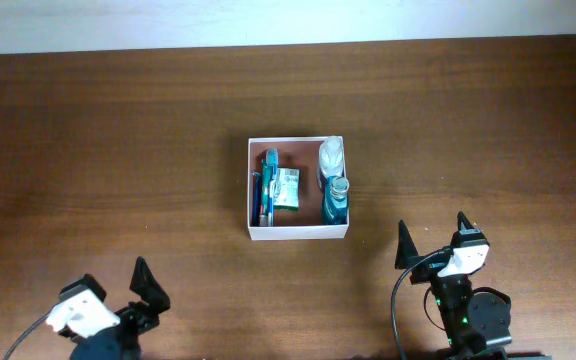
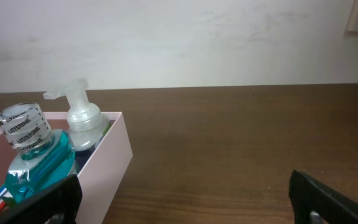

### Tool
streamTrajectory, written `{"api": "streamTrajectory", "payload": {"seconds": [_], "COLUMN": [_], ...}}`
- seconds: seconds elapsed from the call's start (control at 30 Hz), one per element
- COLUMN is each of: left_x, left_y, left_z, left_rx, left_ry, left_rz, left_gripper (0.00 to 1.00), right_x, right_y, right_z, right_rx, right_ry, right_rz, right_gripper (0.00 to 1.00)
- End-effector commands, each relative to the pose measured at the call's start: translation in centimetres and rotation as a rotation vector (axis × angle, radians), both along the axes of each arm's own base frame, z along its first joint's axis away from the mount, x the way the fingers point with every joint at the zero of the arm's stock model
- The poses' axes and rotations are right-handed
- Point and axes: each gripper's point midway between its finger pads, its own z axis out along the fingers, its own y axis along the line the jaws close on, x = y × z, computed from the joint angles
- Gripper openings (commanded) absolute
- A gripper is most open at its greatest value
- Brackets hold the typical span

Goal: Pack container

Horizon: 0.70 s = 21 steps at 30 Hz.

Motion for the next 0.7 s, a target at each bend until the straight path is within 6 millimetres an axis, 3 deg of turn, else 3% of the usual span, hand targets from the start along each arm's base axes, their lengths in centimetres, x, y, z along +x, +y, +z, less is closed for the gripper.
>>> {"api": "streamTrajectory", "payload": {"seconds": [0.0, 0.3, 0.43, 0.67], "left_x": [1.4, 6.2, 6.8, 7.1], "left_y": [-0.1, -2.1, -3.2, -4.2], "left_z": [0.2, 1.8, 2.0, 1.0], "left_rx": [-0.005, 0.013, 0.068, 0.24], "left_ry": [-0.069, -0.372, -0.439, -0.397], "left_rz": [-0.001, -0.115, -0.183, -0.262], "left_gripper": [0.99, 0.99, 0.99, 0.99], "right_x": [0.0, 0.0, 0.0, 0.0], "right_y": [-0.1, -0.1, -0.1, -0.1], "right_z": [-0.3, -0.3, -0.3, -0.3], "right_rx": [-0.003, -0.003, -0.003, -0.003], "right_ry": [0.002, 0.002, 0.002, 0.002], "right_rz": [-0.003, -0.003, -0.003, -0.003], "right_gripper": [0.98, 0.98, 0.98, 0.98]}}
